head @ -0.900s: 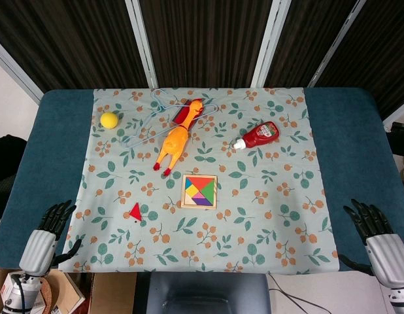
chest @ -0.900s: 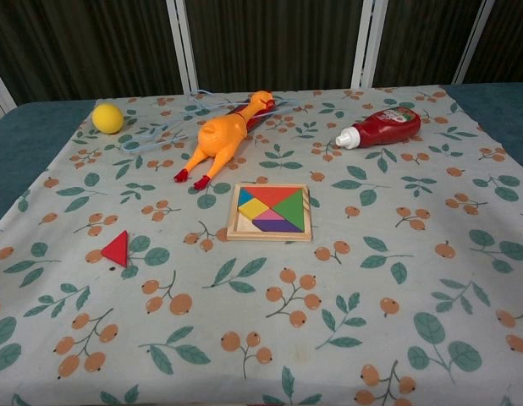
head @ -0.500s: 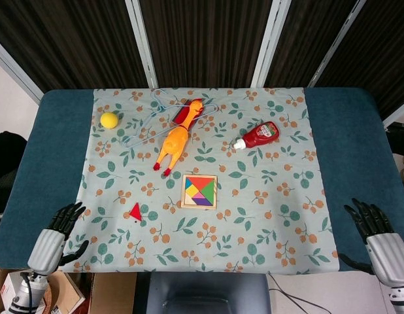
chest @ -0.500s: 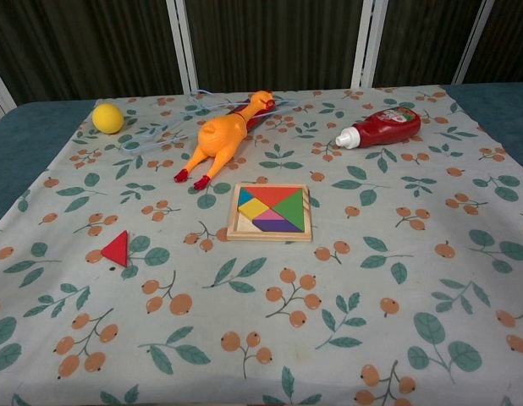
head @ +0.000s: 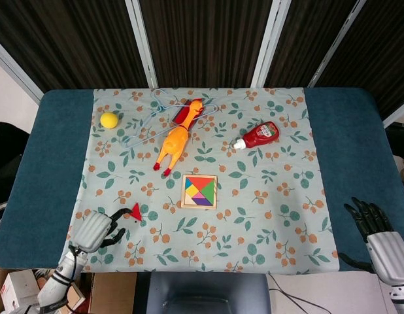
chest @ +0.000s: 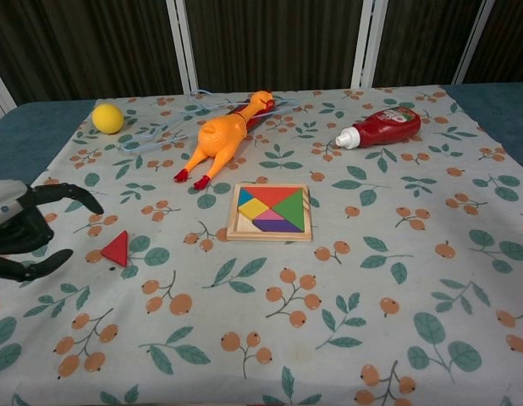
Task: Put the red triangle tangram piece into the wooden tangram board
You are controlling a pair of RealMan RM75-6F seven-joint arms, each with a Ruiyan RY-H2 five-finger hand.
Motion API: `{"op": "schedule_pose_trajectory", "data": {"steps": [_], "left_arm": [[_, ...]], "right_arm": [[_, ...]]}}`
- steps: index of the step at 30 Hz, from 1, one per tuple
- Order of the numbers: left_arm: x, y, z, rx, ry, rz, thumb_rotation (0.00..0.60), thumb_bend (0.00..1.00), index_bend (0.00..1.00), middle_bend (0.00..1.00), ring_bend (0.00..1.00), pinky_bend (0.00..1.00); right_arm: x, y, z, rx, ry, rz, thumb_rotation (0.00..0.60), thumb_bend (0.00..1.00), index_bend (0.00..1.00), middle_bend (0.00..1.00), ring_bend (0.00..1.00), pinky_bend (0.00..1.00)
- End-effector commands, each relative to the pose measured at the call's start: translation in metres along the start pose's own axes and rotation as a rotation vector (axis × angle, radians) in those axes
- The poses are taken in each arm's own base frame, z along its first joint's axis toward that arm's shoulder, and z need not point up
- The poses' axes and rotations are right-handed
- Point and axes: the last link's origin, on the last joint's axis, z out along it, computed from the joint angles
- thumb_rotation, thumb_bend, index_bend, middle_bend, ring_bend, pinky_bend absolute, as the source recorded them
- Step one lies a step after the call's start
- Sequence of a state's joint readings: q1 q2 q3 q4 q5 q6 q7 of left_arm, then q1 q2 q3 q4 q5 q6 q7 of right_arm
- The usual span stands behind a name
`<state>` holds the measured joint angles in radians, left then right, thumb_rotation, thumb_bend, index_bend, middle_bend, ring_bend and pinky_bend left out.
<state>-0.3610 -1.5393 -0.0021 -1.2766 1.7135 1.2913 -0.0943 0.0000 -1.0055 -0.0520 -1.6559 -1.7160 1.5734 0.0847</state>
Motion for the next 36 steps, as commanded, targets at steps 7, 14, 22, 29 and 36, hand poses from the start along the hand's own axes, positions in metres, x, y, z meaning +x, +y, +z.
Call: {"op": "schedule_pose_trajectory", "data": {"steps": [7, 14, 22, 29, 36], "left_arm": [[-0.014, 0.011, 0.038, -0.03, -0.071, 0.124, 0.6, 0.4, 0.28, 1.0, 1.0, 1.0], [-0.024, 0.01, 0.047, -0.023, -0.1, 0.194, 0.6, 0.4, 0.27, 1.0, 1.0, 1.0], [-0.032, 0.004, 0.047, -0.017, -0.117, 0.249, 0.6, 0.4, 0.31, 1.0, 1.0, 1.0], [-0.035, -0.001, 0.047, -0.018, -0.118, 0.294, 0.6, 0.4, 0.34, 1.0, 1.0, 1.0], [-0.038, -0.004, 0.048, -0.01, -0.124, 0.29, 0.6, 0.4, 0.37, 1.0, 1.0, 1.0]], "right_arm": [[0.0, 0.0, 0.0, 0.006, 0.0, 0.004, 0.6, 0.2, 0.0, 0.0, 0.0, 0.0], [0.002, 0.0, -0.001, 0.006, 0.004, 0.01, 0.6, 0.2, 0.0, 0.0, 0.0, 0.0], [0.002, 0.0, -0.001, 0.008, 0.005, 0.011, 0.6, 0.2, 0.0, 0.0, 0.0, 0.0], [0.002, 0.0, -0.001, 0.007, 0.006, 0.01, 0.6, 0.2, 0.0, 0.0, 0.0, 0.0], [0.002, 0.0, -0.001, 0.005, 0.006, 0.01, 0.6, 0.2, 0.0, 0.0, 0.0, 0.0]]}}
